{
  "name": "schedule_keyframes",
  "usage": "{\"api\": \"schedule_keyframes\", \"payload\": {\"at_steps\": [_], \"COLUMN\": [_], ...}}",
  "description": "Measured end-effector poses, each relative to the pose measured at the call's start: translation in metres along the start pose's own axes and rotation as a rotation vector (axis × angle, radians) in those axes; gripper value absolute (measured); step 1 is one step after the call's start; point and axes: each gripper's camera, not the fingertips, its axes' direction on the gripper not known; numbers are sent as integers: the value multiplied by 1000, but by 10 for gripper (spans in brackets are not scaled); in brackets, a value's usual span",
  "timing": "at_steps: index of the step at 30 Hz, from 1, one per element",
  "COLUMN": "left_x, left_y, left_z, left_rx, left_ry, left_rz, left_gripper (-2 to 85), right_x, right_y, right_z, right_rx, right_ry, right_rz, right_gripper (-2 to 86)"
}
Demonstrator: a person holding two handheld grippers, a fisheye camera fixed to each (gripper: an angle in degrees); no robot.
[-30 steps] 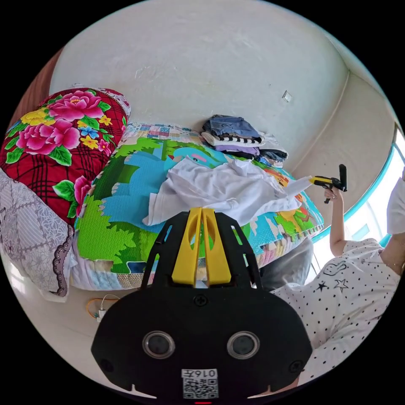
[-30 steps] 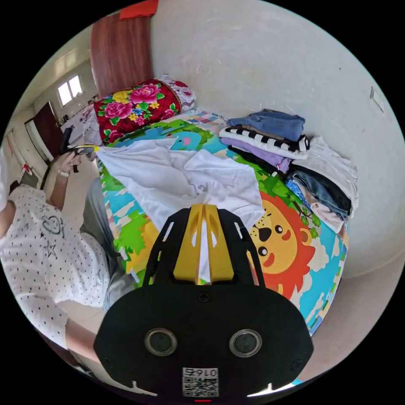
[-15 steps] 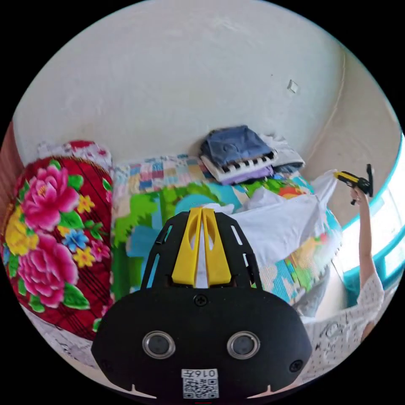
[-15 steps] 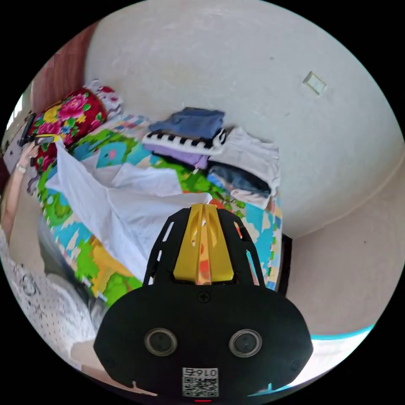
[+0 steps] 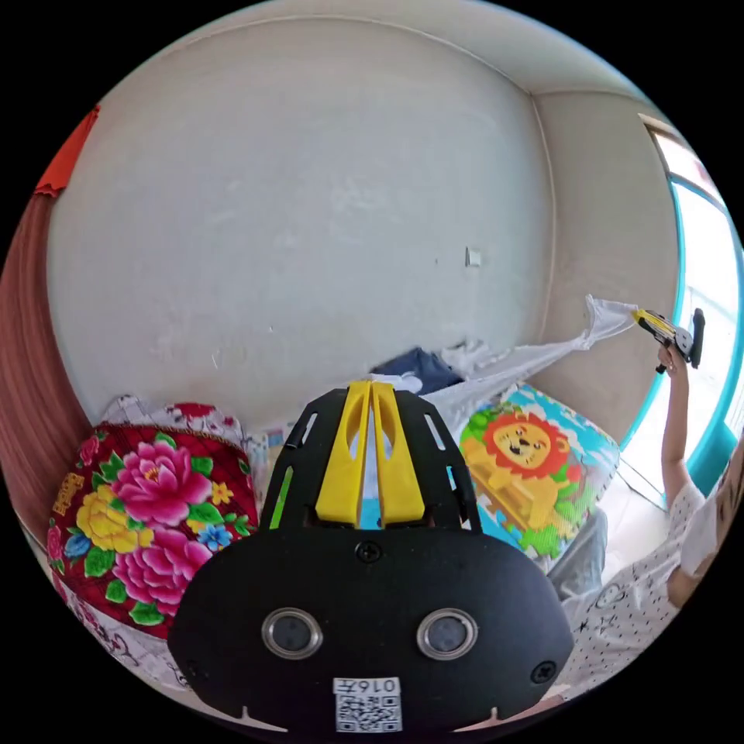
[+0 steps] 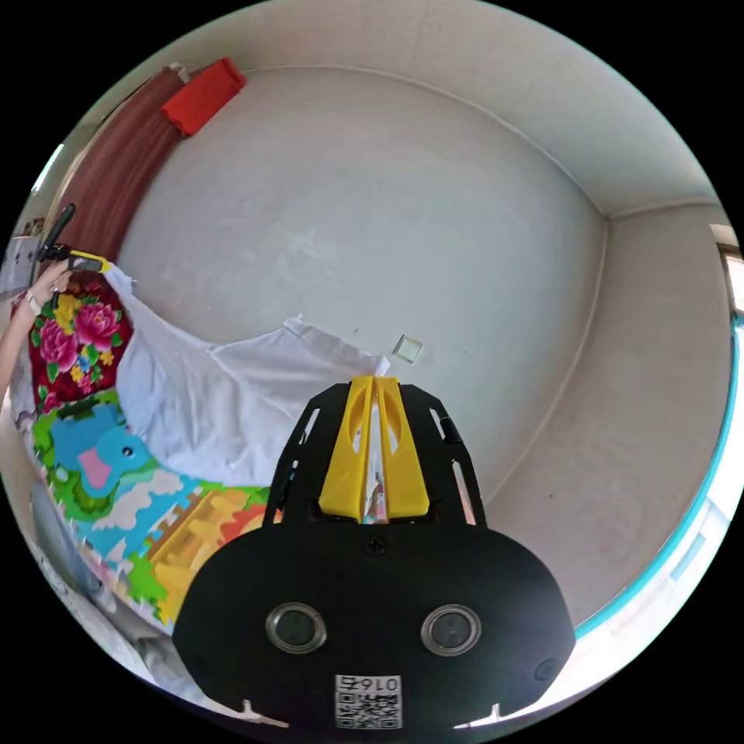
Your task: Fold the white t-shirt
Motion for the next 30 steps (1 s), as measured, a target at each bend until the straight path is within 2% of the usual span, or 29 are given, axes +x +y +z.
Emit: {"api": "schedule_keyframes", "payload": {"at_steps": [1, 3, 6, 8, 12, 15, 17, 19, 20, 24, 28, 29, 30], "left_x": [0, 4, 11, 6, -10, -8, -6, -5, -5, -5, 14, 20, 25], "left_y": [18, 91, 178, 220, 279, 288, 288, 289, 290, 293, 275, 268, 263], "left_z": [10, 60, 118, 139, 139, 123, 118, 116, 114, 95, 81, 80, 79], "left_rx": [-21, -181, -316, -349, -261, -231, -259, -307, -320, -317, -280, -251, -213], "left_ry": [15, 67, 60, 58, 92, 52, 54, 63, 61, -31, -191, -204, -130], "left_rz": [-10, -29, -74, -174, -427, -423, -405, -385, -383, -444, -417, -393, -349], "left_gripper": [-10, -10, -10, -10, -9, -7, -4, 5, 36, 137, 154, 156, 154], "right_x": [-12, -35, -80, -119, -154, -147, -129, -123, -123, -115, -89, -86, -85], "right_y": [26, 68, 142, 199, 259, 283, 296, 304, 309, 324, 326, 325, 325], "right_z": [-4, -2, 18, 41, 58, 44, 25, 16, 12, 4, -18, -21, -22], "right_rx": [-39, -124, -292, -405, -545, -530, -452, -429, -450, -516, -376, -333, -316], "right_ry": [-50, -129, -216, -247, -278, -355, -468, -577, -620, -584, -555, -540, -532], "right_rz": [-25, -71, -94, -86, -26, 121, 233, 232, 202, 200, 265, 270, 272], "right_gripper": [-3, -3, -2, -2, -2, -1, 1, 4, 6, 26, 59, 61, 62]}}
